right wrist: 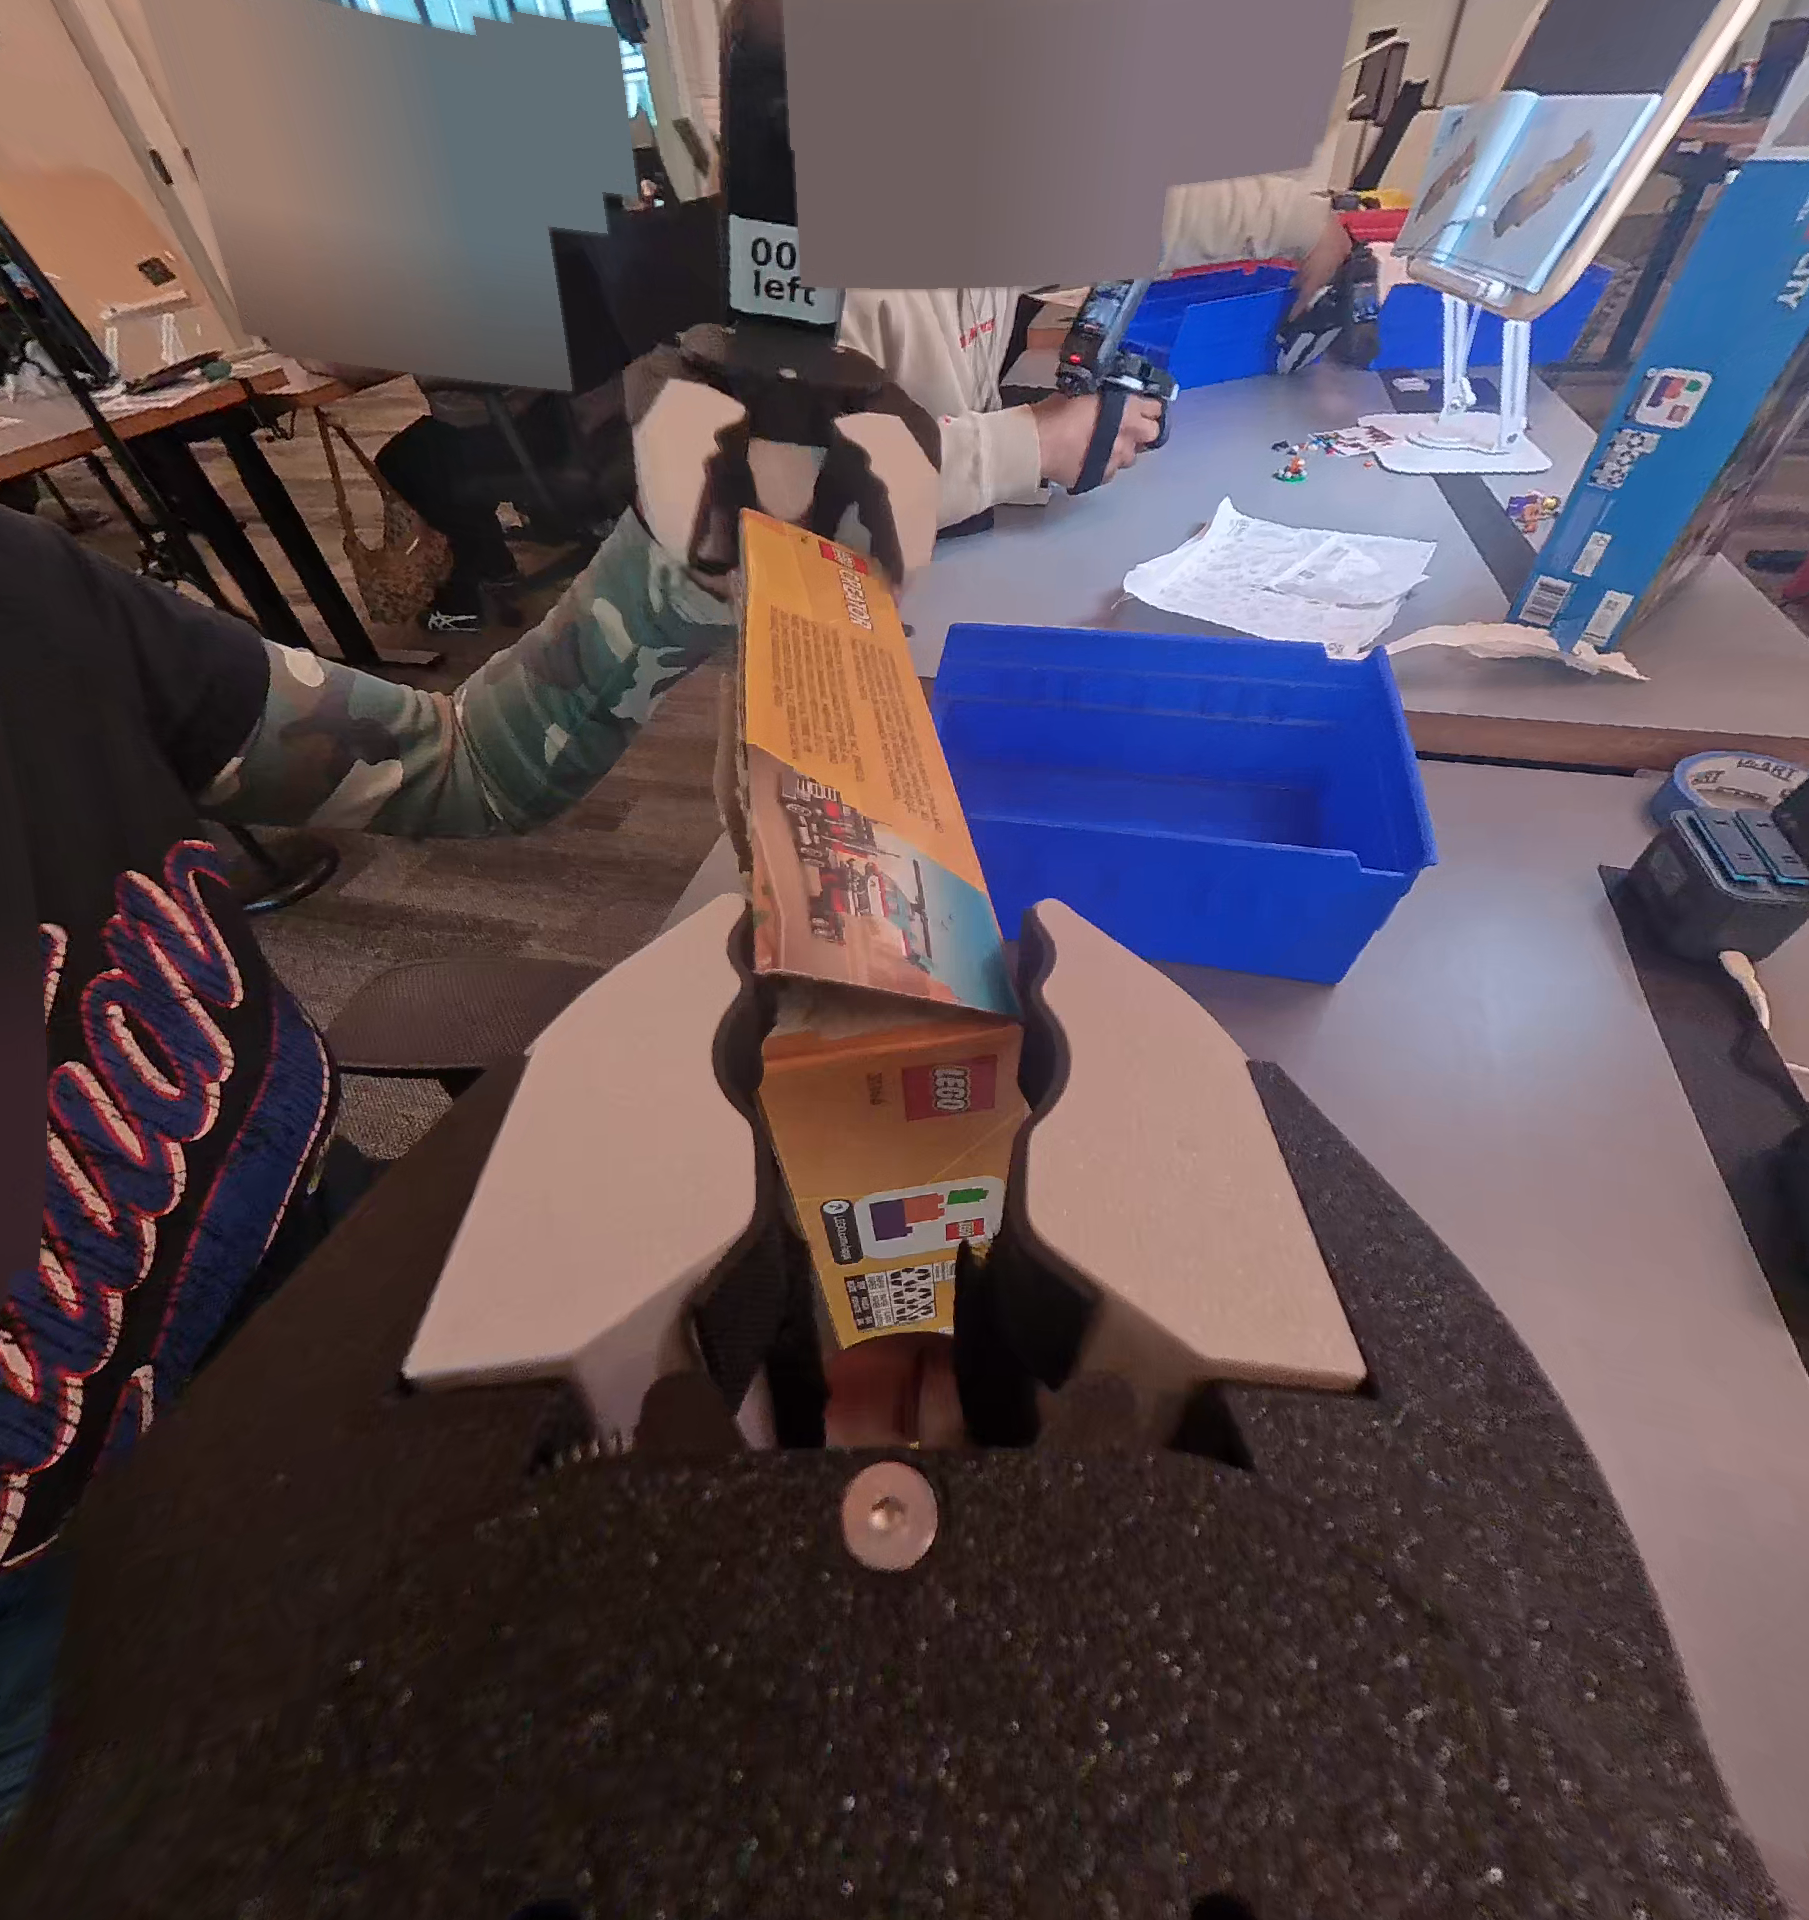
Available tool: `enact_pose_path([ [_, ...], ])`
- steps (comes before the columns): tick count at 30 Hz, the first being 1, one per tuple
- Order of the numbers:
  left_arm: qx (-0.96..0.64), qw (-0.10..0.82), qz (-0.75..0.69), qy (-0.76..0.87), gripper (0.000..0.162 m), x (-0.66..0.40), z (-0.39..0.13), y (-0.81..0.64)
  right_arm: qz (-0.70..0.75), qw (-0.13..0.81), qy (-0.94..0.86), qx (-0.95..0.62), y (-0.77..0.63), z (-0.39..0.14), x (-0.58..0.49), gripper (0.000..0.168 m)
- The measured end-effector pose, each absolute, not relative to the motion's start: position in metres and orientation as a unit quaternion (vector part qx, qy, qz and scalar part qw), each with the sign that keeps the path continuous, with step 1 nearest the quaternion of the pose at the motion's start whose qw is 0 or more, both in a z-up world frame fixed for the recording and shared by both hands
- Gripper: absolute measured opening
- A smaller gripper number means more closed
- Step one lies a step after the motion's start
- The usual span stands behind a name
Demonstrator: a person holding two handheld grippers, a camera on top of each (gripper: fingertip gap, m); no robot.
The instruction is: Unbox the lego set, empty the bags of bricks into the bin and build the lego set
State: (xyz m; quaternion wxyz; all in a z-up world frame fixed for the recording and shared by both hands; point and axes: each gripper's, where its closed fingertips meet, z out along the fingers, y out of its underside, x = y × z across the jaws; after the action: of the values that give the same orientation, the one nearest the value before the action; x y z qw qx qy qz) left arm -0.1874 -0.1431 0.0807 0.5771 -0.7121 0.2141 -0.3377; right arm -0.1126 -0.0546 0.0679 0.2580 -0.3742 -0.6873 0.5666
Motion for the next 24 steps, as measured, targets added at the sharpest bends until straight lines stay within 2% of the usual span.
enact_pose_path([
  [2, -0.692, 0.601, -0.355, 0.185, 0.056, -0.198, 0.091, -0.143, 0.565, 0.265, -0.682, -0.382, -0.051, 0.068, -0.115, 0.047],
  [6, -0.697, 0.626, -0.3, 0.178, 0.047, -0.203, 0.088, -0.137, 0.563, 0.266, -0.686, -0.375, -0.052, 0.068, -0.114, 0.047],
  [11, -0.7, 0.642, -0.213, 0.229, 0.009, -0.193, 0.085, -0.133, 0.558, 0.264, -0.693, -0.372, -0.054, 0.068, -0.112, 0.047],
  [16, -0.708, 0.628, -0.188, 0.262, 0.005, -0.187, 0.083, -0.136, 0.549, 0.27, -0.701, -0.367, -0.056, 0.069, -0.11, 0.048],
  [20, -0.713, 0.618, -0.184, 0.277, 0.004, -0.184, 0.082, -0.136, 0.536, 0.321, -0.703, -0.339, -0.054, 0.081, -0.107, 0.051],
  [21, -0.714, 0.613, -0.19, 0.28, 0.004, -0.183, 0.081, -0.137, 0.556, 0.333, -0.688, -0.326, -0.055, 0.093, -0.104, 0.046],
  [24, -0.718, 0.611, -0.184, 0.278, 0.004, -0.185, 0.081, -0.135, 0.612, 0.334, -0.643, -0.319, -0.054, 0.119, -0.102, 0.014],
])
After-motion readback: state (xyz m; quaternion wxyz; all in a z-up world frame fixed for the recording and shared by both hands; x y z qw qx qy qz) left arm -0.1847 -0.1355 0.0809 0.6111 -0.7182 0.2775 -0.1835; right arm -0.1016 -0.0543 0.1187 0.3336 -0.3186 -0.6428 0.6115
